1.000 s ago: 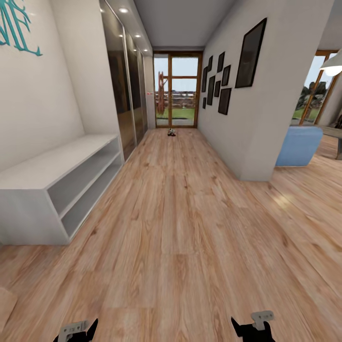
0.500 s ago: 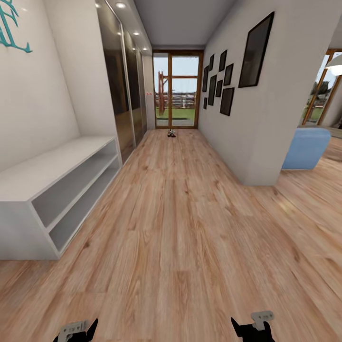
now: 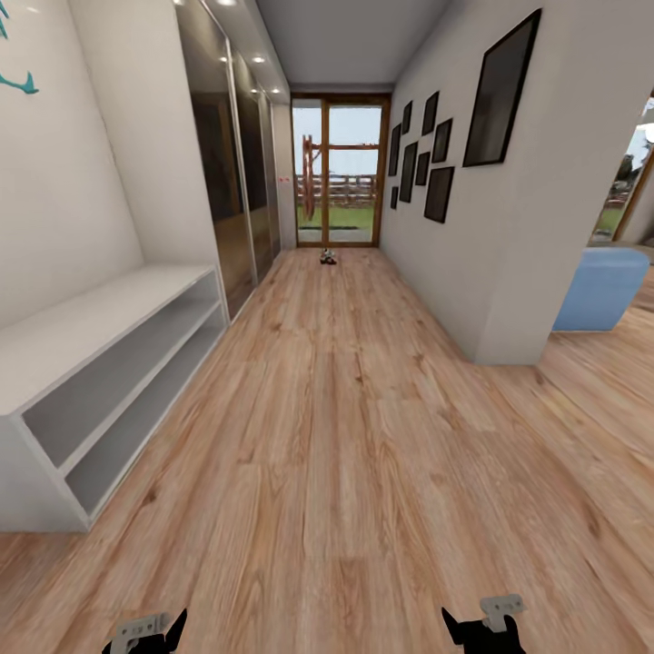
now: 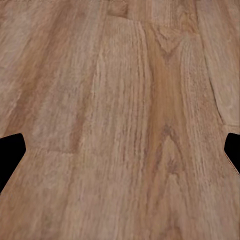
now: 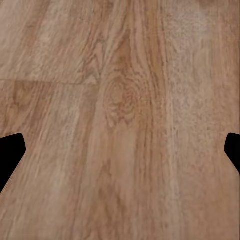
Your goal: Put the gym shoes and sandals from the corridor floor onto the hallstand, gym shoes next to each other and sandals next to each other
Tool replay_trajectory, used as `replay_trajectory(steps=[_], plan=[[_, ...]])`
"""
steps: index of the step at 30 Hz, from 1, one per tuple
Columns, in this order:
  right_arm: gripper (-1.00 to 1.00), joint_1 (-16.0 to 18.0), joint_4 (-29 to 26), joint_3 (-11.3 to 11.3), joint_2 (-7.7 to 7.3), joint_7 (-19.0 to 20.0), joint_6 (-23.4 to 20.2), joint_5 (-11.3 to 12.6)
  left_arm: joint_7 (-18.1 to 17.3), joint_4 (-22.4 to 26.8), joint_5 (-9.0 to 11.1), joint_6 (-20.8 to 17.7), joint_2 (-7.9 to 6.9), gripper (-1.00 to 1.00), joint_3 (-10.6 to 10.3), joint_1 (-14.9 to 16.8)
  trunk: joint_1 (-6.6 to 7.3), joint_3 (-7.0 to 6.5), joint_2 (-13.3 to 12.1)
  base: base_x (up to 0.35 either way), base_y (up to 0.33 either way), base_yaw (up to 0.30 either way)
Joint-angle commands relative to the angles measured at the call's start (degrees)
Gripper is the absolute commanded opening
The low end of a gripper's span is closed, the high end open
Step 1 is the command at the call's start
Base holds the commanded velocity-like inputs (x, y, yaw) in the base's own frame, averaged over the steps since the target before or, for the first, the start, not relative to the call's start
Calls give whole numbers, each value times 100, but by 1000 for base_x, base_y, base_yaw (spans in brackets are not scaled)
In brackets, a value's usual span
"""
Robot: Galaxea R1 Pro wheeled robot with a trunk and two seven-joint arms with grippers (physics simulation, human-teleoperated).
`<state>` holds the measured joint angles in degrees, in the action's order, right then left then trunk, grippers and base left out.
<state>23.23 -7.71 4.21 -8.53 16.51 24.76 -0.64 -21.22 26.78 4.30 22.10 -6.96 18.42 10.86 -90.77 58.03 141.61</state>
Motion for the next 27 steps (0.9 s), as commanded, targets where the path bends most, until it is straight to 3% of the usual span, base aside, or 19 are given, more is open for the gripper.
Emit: replay_trajectory(steps=[1, 27], plan=[[100, 4, 5, 45, 0, 45, 12, -6, -58, -6, 45, -4, 2, 100, 22, 4, -2, 5, 2, 337, 0, 0], [100, 0, 6, 44, 18, 45, 12, -6, -58, -3, 45, -3, 2, 100, 27, 1, -2, 5, 2, 337, 0, 0]])
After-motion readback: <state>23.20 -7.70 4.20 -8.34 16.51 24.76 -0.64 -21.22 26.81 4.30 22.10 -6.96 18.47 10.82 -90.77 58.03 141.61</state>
